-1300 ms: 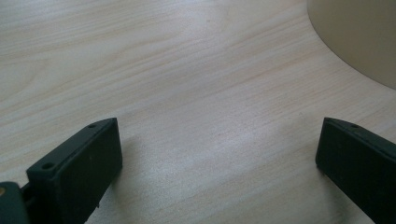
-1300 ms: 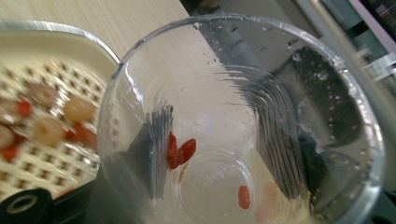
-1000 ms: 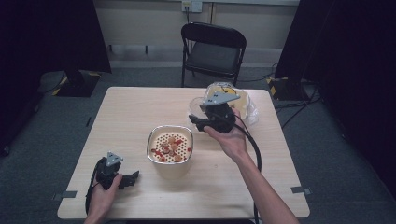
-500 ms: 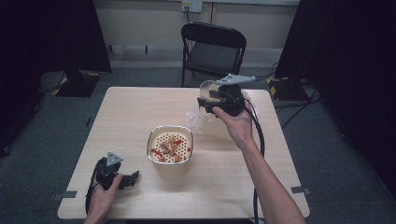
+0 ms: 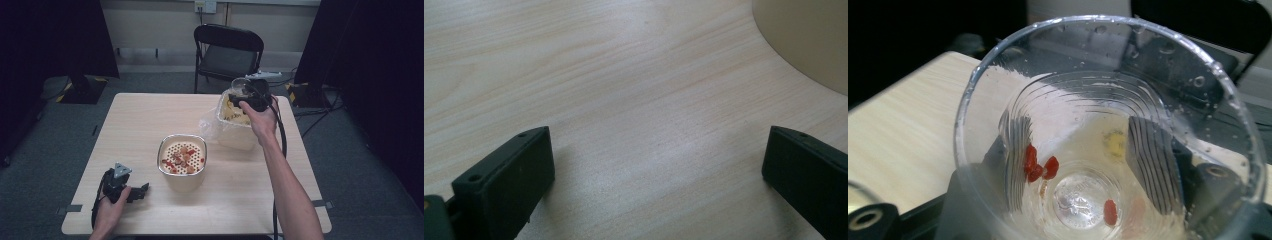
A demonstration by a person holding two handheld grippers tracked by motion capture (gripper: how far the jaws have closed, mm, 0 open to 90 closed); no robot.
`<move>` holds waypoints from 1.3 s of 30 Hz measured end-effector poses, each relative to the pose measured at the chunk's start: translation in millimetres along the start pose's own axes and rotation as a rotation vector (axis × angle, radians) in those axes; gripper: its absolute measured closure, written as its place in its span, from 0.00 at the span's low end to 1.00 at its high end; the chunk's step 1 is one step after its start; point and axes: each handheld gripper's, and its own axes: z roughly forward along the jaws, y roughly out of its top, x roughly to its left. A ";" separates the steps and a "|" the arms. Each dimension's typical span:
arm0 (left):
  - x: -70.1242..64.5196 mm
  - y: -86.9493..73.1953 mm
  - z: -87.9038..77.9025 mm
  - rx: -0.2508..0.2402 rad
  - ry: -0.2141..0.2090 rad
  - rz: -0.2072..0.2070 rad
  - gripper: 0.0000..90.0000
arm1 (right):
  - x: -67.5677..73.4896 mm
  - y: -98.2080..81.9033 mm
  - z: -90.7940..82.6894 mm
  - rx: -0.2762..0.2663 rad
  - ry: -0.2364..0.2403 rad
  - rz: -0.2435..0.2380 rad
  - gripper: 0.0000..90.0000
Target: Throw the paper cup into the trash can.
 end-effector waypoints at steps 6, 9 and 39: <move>0.2 0.0 -0.1 0.001 0.000 0.002 0.00 | -15.8 -0.4 12.9 0.021 -0.063 0.030 0.45; 0.1 0.0 0.0 0.000 -0.001 0.001 0.00 | -19.2 0.6 15.5 0.025 -0.070 0.034 0.40; 0.0 0.0 0.0 0.000 0.000 0.000 0.00 | -8.8 -36.2 -33.1 -0.030 0.007 0.030 0.19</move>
